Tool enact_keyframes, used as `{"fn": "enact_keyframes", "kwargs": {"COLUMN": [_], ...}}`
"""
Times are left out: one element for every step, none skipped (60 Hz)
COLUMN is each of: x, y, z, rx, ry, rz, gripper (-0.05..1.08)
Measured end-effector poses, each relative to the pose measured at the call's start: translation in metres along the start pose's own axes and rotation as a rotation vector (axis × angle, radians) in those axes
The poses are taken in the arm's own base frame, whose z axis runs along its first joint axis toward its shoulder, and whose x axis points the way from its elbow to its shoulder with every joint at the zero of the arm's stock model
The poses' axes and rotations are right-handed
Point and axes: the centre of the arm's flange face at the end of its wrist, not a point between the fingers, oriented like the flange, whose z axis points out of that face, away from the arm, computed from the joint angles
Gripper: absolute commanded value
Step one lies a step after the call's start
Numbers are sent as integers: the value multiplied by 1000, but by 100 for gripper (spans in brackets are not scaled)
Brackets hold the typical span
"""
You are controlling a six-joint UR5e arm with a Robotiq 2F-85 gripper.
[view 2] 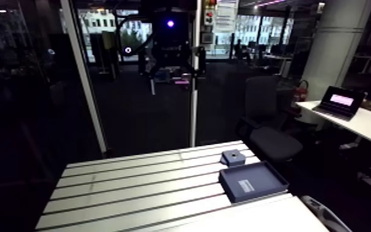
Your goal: Pick up the bearing and press it into the housing until flush.
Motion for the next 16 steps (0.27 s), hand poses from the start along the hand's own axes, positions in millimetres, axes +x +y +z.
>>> {"fn": "enact_keyframes", "kwargs": {"x": [0, 0, 1, 1, 1, 1, 1, 2, 2, 2, 2, 2, 2, 3, 3, 3], "y": [0, -1, -1, -1, -2, -2, -2, -3, -3, -3, -4, -4, -4, -4, -4, -5], "z": [0, 0, 1, 1, 1, 1, 2, 2, 2, 2, 3, 3, 3, 3, 3, 3], "rx": [0, 0, 0, 0, 0, 0, 1, 1, 1, 1, 1, 1, 1, 1, 1, 1], "ry": [0, -1, -1, -2, -2, -3, -3, -3, -4, -4, -5, -5, -5, -6, -6, -6], "rz": [-1, -1, -2, -3, -4, -4, -5, -6, -6, -7, -8, -8, -9, -9, -9, -10], "gripper": [1, 1, 1, 1, 1, 1, 1, 1, 1, 1, 1, 1, 1, 1, 1, 1]}}
